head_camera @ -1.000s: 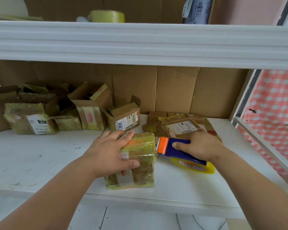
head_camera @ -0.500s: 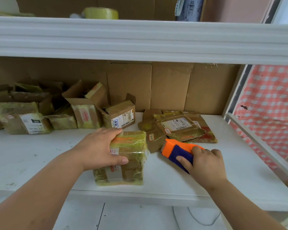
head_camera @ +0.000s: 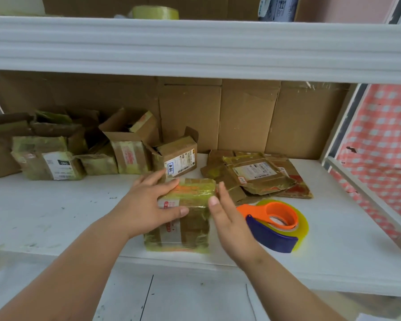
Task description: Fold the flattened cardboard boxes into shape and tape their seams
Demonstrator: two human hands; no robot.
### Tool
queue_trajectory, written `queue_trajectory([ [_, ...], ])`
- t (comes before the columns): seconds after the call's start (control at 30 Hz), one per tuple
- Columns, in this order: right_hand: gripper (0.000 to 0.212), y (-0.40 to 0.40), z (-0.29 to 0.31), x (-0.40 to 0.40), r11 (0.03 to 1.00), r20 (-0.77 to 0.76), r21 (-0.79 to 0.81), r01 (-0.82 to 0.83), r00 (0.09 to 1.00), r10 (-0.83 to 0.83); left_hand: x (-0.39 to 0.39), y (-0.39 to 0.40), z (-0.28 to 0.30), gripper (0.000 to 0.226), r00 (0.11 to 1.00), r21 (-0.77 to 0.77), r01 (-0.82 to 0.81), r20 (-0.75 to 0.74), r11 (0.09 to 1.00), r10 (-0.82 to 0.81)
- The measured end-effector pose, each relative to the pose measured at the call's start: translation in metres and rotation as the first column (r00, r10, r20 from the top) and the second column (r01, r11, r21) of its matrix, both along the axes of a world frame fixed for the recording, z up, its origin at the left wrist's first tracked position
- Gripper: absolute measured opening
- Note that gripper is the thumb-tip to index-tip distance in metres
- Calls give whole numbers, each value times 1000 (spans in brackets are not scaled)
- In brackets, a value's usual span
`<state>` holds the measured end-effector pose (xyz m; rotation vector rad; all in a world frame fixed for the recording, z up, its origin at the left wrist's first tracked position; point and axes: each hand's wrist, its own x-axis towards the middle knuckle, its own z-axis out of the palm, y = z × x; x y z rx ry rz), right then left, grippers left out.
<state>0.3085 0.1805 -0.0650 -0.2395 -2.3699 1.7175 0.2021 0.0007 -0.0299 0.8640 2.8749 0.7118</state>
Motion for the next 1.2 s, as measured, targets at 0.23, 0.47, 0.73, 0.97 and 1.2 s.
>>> queue_trajectory([
  [0.23,70,-29,4,-5,923,55,-383,22,998,-1,8,-3,10,30,653,660,-641,737,391,-173],
  [0.47,77,-35,9,-9,890,123,-448,89,992,-38,1,-7,11,39,624,626,-609,757,486,-192],
  [0.73,29,5,5,-16,946,64,-252,203,979,-193,-4,-12,0,69,728,693,-524,666,494,-162],
  [0.97,66,12,-7,-28,928,37,-372,10,999,4,-16,-17,-13,19,769,543,-597,596,591,230],
  [1.2,69,-3,-13,-21,995,-140,-92,39,989,-51,-28,-5,-9,45,791,734,-523,607,434,-73],
])
